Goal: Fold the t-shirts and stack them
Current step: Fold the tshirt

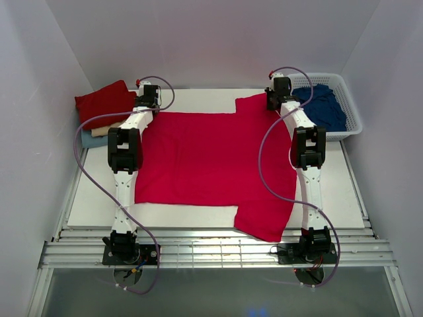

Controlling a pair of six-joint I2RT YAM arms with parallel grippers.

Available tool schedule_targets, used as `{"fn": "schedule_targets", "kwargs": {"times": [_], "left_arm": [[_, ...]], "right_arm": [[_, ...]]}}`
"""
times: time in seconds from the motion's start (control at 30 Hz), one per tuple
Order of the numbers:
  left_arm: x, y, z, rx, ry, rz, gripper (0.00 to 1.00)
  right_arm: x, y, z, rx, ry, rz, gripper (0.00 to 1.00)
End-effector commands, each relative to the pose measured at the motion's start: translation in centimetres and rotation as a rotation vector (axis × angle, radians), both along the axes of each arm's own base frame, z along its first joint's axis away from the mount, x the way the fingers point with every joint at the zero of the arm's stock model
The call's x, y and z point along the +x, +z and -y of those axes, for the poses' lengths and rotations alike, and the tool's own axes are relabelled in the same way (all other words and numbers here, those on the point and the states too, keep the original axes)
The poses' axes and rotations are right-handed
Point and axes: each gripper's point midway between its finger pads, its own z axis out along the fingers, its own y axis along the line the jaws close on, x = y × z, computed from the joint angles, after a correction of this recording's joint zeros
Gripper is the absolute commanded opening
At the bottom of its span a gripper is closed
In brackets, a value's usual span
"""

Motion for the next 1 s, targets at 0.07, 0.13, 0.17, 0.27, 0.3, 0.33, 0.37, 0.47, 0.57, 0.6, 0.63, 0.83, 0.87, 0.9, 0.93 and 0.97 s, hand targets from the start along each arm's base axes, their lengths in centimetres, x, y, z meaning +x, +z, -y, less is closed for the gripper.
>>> {"fn": "schedule_targets", "kwargs": {"times": [0.07, 0.13, 0.17, 0.27, 0.3, 0.33, 0.37, 0.47, 0.57, 0.6, 0.63, 0.83, 0.87, 0.9, 0.93, 0.97], "left_arm": [[0.3, 2.6, -1.4, 0.007, 0.037, 0.060, 0.40], [0.4, 3.0, -1.5, 0.007, 0.038, 0.071, 0.41], [0.5, 3.1, -1.4, 0.006, 0.037, 0.073, 0.41], [0.5, 2.9, -1.7, 0.010, 0.043, 0.070, 0.41], [0.6, 2.9, -1.7, 0.004, 0.039, 0.074, 0.41], [0.8, 2.7, -1.6, -0.001, 0.033, 0.074, 0.41], [0.9, 2.2, -1.4, -0.011, 0.030, 0.071, 0.41], [0.8, 1.9, -1.1, -0.054, 0.028, 0.075, 0.41], [0.4, 2.1, -0.2, -0.134, 0.017, 0.100, 0.48], [0.6, 3.4, 0.1, -0.159, 0.012, 0.141, 0.57], [0.5, 3.7, 0.4, -0.175, 0.007, 0.149, 0.61], [-0.3, 5.9, 0.8, -0.228, 0.004, 0.234, 0.65], [-0.2, 5.9, 0.9, -0.232, 0.001, 0.236, 0.65], [-0.2, 5.9, 0.9, -0.231, -0.001, 0.232, 0.65], [0.0, 5.9, 1.0, -0.234, 0.001, 0.235, 0.65], [-0.2, 5.9, 0.9, -0.235, 0.008, 0.235, 0.65]], "right_arm": [[-0.4, -0.7, 1.3, -0.026, -0.022, -0.019, 0.23], [-0.5, -0.8, 1.4, -0.033, -0.019, -0.023, 0.22], [-0.6, -0.8, 1.4, -0.035, -0.020, -0.024, 0.22], [-0.6, -0.8, 1.4, -0.035, -0.017, -0.024, 0.21], [-0.7, -0.8, 1.4, -0.037, -0.014, -0.026, 0.21], [-0.7, -0.7, 1.3, -0.036, -0.011, -0.024, 0.21], [-0.7, -0.8, 1.3, -0.038, -0.008, -0.026, 0.21], [-0.8, -0.8, 1.3, -0.039, -0.007, -0.029, 0.21], [-0.8, -1.0, 1.3, -0.047, 0.000, -0.033, 0.21], [-0.9, -1.1, 1.4, -0.046, 0.000, -0.036, 0.21], [-0.9, -1.1, 1.4, -0.048, 0.001, -0.036, 0.21], [-1.1, -1.3, 1.5, -0.061, 0.006, -0.046, 0.21], [-1.1, -1.4, 1.6, -0.064, 0.005, -0.047, 0.21], [-1.1, -1.3, 1.6, -0.064, 0.004, -0.046, 0.21], [-1.1, -1.3, 1.6, -0.064, 0.004, -0.046, 0.20], [-1.1, -1.4, 1.6, -0.066, 0.005, -0.047, 0.21]]}}
